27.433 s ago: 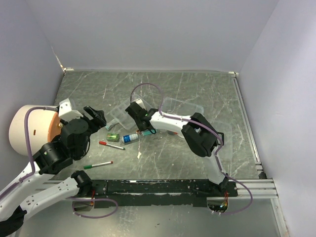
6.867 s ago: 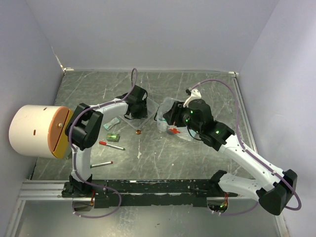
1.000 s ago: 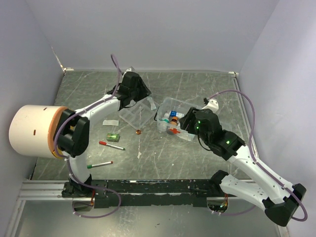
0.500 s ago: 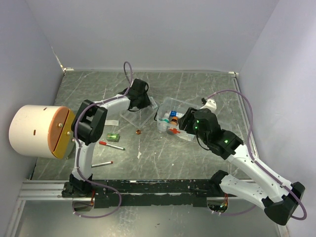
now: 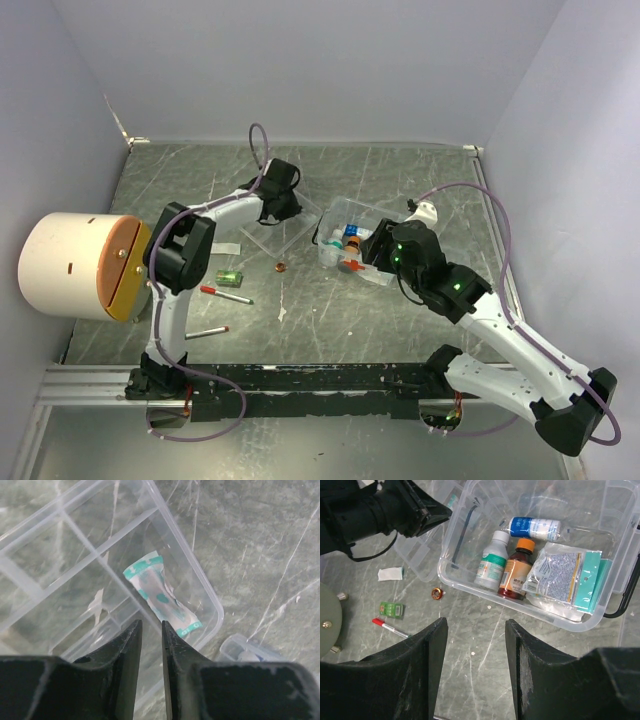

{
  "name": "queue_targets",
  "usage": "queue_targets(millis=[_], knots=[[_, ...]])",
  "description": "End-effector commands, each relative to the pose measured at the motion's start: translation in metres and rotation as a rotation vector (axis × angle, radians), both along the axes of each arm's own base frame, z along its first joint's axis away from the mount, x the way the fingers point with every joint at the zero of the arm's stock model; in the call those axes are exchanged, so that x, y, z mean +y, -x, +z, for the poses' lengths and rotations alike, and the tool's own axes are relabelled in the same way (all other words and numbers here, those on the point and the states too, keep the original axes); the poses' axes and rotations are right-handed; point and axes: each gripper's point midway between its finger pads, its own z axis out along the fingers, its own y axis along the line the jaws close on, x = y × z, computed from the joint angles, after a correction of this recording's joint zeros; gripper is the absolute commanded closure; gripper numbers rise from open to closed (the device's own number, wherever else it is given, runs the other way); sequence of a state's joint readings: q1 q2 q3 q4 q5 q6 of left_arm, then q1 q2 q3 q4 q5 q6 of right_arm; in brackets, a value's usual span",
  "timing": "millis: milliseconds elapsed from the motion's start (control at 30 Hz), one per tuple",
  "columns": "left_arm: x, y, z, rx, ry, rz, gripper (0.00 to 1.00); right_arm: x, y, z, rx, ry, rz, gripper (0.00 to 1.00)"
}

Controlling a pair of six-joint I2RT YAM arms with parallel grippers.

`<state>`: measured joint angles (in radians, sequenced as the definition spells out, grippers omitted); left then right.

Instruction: Organize the medicine kit

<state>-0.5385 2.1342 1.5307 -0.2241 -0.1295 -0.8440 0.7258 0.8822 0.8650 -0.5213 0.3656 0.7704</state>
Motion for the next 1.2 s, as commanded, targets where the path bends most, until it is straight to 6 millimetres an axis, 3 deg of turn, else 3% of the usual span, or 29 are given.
queue_targets(millis=[0,100,267,333,500,633,733,867,1033,1167], knots=[[0.016,0.005,0.058,-0.092,-0.025,0.017,0.64,0.002,-0.001,0.002,-0.013,-0.014,-0.002,0.50],[0.036,0.015,0.080,-0.126,-0.071,0.053,0.56,0.003,-0.002,0.003,-0.018,-0.016,0.001,0.50],[0.084,0.043,0.093,-0.154,-0.140,0.172,0.36,0.002,-0.004,0.007,-0.030,-0.011,-0.002,0.50],[0.107,0.056,0.089,-0.145,-0.155,0.231,0.30,0.000,-0.004,0.008,-0.034,-0.002,-0.008,0.50],[0.160,0.087,0.076,-0.091,-0.091,0.381,0.25,-0.003,-0.006,0.012,-0.048,0.018,-0.015,0.50],[0.188,0.109,0.066,-0.092,-0.068,0.488,0.22,-0.006,-0.009,0.015,-0.058,0.040,-0.027,0.50],[0.204,0.125,0.049,-0.065,-0.082,0.540,0.22,-0.017,-0.011,0.020,-0.072,0.075,-0.065,0.51],[0.219,0.134,0.030,-0.036,-0.094,0.568,0.26,-0.047,-0.010,0.028,-0.099,0.150,-0.172,0.50],[0.226,0.134,0.008,0.021,-0.088,0.583,0.35,-0.084,-0.002,0.033,-0.125,0.197,-0.317,0.50],[0.225,0.126,-0.004,0.061,-0.093,0.575,0.37,-0.093,0.004,0.030,-0.126,0.186,-0.351,0.51]])
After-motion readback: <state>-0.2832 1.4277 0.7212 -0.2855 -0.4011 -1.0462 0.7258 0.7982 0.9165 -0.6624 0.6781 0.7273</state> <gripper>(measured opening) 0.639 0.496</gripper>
